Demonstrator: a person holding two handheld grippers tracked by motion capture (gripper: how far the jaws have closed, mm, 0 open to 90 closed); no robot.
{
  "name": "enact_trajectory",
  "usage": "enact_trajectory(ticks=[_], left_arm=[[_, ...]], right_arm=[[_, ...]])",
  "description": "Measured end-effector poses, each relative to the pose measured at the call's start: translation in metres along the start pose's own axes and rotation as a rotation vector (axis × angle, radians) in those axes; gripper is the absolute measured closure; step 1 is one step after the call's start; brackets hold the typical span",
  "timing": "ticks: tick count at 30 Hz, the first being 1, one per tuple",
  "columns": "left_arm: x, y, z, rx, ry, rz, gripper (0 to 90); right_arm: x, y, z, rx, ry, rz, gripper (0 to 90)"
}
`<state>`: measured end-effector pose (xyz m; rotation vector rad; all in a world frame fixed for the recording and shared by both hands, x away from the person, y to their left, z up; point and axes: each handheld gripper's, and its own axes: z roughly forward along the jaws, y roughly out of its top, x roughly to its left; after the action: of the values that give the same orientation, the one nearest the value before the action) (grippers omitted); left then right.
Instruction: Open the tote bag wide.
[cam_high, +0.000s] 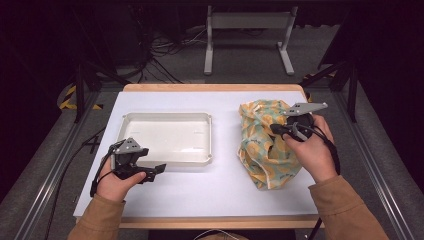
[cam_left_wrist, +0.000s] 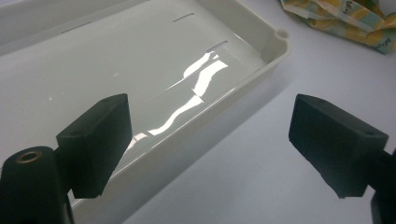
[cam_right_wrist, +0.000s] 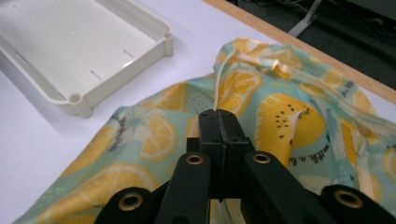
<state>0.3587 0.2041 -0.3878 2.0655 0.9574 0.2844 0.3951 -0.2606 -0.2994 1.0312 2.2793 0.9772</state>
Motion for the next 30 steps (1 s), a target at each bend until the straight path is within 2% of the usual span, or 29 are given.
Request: enact_trajectory(ticks=[10, 17, 22, 30], left_arm=[[-0.005, 0.002, 0.007, 0.013, -0.012, 0.016, 13.9], [-0.011, 0.004, 0.013, 0.014, -0.02, 0.026, 14.3], [-0.024, 0.016, 0.022, -0.013, -0.065, 0.043, 15.4], [-0.049, 0.034, 0.042, -0.022, -0.128, 0.109, 16.7]], right_arm=[[-0.005, 0.009, -0.02, -0.097, 0.015, 0.026, 90.0], [-0.018, 0.013, -0.036, -0.178, 0.013, 0.062, 90.0], [-0.026, 0.015, -0.045, -0.205, 0.002, 0.076, 90.0], [-0.039, 0.012, -0.062, -0.238, -0.032, 0.112, 90.0]])
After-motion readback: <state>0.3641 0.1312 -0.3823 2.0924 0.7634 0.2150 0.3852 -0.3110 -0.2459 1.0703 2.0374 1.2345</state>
